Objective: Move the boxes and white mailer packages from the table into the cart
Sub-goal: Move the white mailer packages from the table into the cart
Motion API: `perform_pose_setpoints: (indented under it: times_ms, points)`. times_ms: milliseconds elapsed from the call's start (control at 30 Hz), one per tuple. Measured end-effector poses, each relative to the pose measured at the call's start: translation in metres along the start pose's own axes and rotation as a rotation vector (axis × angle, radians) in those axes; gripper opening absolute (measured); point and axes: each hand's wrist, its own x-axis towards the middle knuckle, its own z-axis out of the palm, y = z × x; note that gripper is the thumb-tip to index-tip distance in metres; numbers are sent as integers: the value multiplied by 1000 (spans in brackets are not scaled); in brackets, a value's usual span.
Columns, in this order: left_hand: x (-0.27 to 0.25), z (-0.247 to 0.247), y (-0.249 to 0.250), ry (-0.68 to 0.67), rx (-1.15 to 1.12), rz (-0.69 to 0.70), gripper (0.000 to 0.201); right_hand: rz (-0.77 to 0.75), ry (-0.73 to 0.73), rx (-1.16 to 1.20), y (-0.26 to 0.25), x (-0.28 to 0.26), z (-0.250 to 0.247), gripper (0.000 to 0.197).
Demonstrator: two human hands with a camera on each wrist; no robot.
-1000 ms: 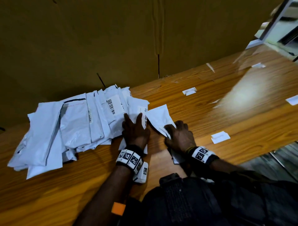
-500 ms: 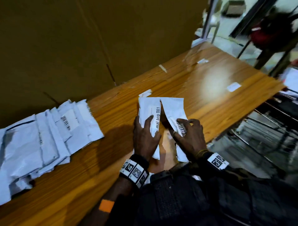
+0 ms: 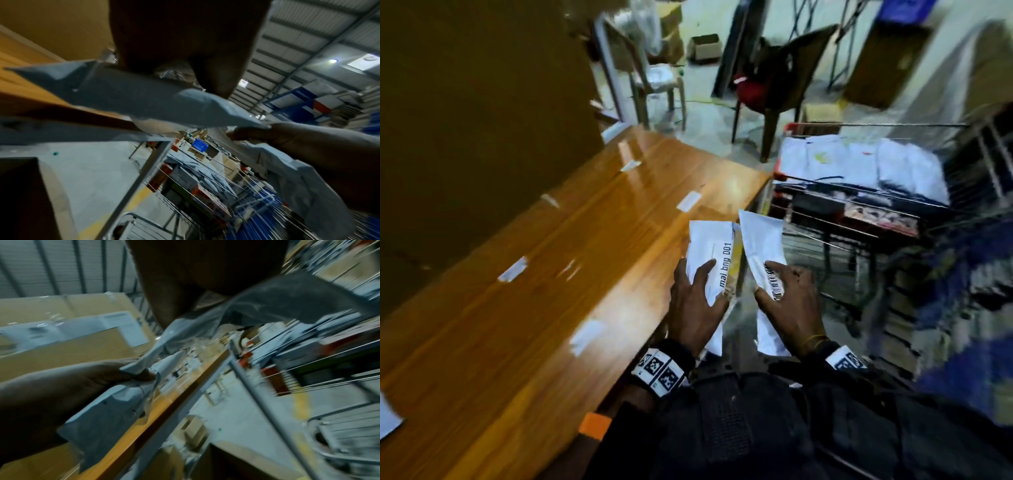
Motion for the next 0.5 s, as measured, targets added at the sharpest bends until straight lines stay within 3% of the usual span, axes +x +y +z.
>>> perform_pose_setpoints:
  times_ms: [233,500]
  points:
    - [27,70,62,-168,8,146,62,171,148,26,73,12,-61,53]
    - [80,126,113,-296,-6,245,62,263,287,29,123,43,-97,52]
